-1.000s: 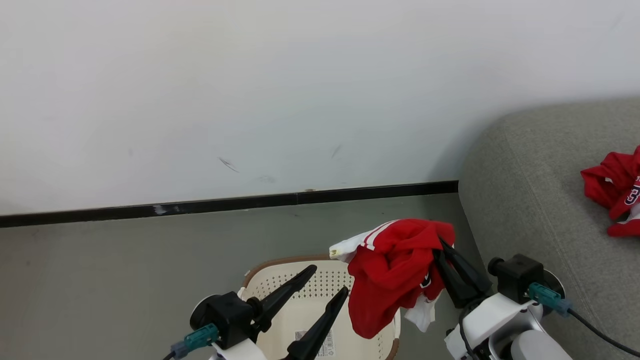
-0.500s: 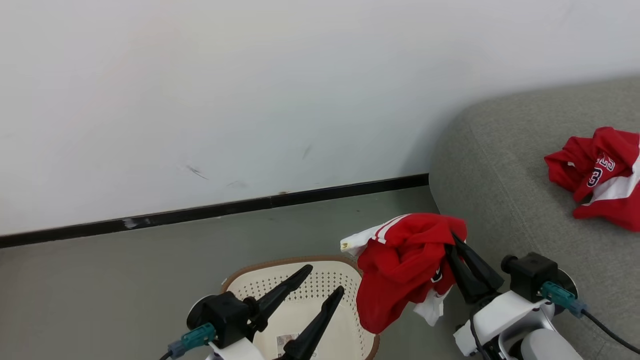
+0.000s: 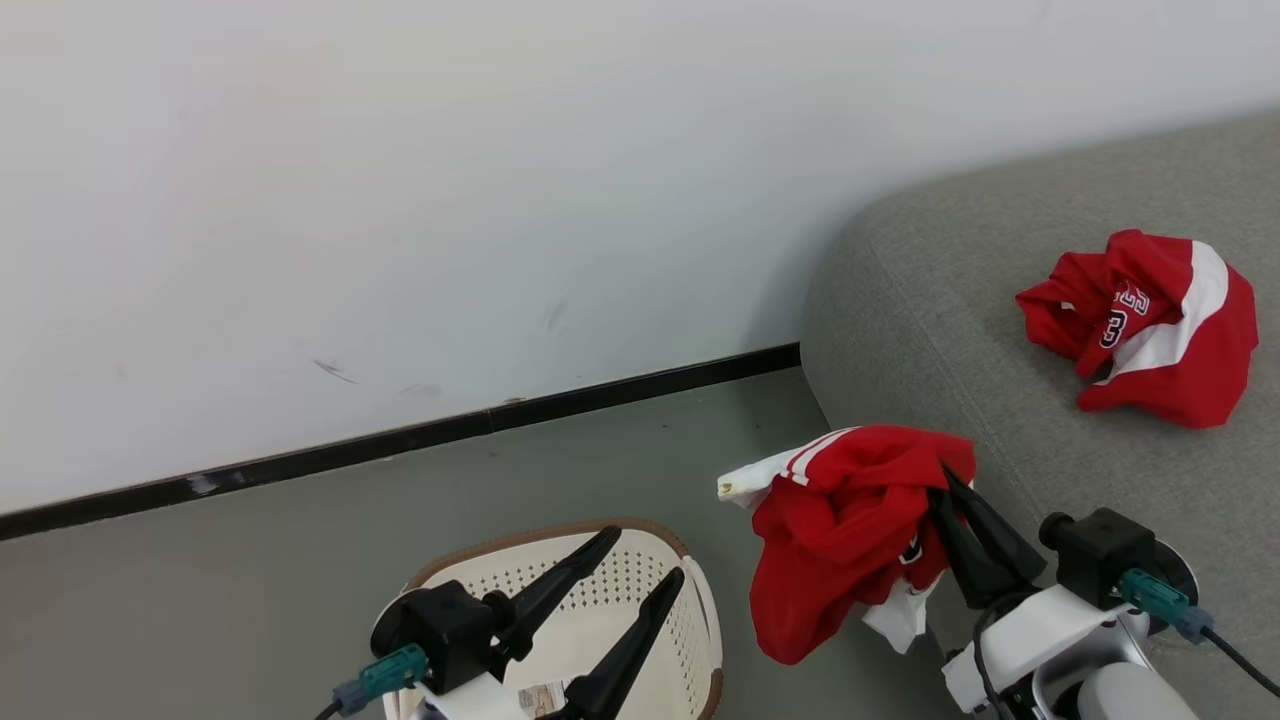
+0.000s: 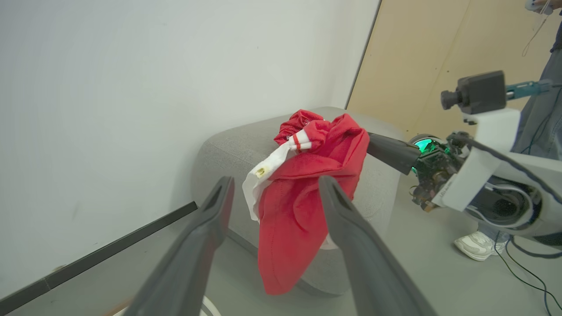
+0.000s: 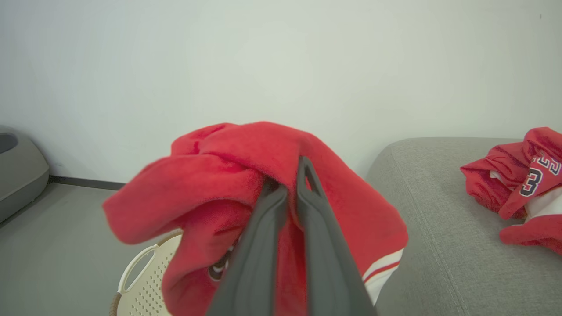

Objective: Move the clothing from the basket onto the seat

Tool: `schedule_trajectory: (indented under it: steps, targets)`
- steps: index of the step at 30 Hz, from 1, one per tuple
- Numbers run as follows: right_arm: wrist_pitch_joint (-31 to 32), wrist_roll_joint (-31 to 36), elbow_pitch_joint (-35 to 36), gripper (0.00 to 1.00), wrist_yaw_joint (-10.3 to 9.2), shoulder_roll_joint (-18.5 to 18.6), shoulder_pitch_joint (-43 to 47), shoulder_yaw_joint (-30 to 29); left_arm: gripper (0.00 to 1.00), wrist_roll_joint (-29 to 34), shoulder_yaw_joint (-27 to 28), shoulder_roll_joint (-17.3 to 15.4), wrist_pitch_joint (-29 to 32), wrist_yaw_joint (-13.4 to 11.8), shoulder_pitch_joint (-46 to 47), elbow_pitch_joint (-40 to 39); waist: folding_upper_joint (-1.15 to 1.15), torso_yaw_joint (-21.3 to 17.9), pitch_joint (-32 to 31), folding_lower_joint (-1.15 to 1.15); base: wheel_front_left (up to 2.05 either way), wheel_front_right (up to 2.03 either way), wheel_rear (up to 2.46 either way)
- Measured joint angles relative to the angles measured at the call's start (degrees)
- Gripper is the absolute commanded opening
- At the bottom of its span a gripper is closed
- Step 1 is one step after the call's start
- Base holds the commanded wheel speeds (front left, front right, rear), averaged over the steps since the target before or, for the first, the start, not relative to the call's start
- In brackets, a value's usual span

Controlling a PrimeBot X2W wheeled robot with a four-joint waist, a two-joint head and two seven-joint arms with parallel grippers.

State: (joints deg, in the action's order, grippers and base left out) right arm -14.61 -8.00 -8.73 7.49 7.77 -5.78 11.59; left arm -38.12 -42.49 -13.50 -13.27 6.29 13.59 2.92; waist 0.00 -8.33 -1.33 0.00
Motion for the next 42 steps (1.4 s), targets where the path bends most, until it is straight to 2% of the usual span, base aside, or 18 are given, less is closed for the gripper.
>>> schedule_trajectory:
  steps: [26,38,42]
  targets:
    - [0.0,0.1,2.9,0.00,0.00,1.6,3.2,-4.6,1.00,0.0,0.4,0.2,-0.5,0.2,0.0,-0.4,0.00,-8.2,1.2,0.00,0.00,0.00,0.00]
    - [0.0,-0.7,3.4,0.00,0.00,1.6,3.2,-4.9,1.00,0.9,1.4,0.2,-0.9,0.2,-0.5,-1.2,0.00,-10.5,2.2,0.00,0.00,0.00,0.00]
    - [0.0,-3.0,3.4,0.00,0.00,1.5,3.2,-5.6,1.00,0.9,1.4,0.2,-0.9,0.2,-1.3,-1.4,0.00,-10.7,2.8,0.00,0.00,0.00,0.00]
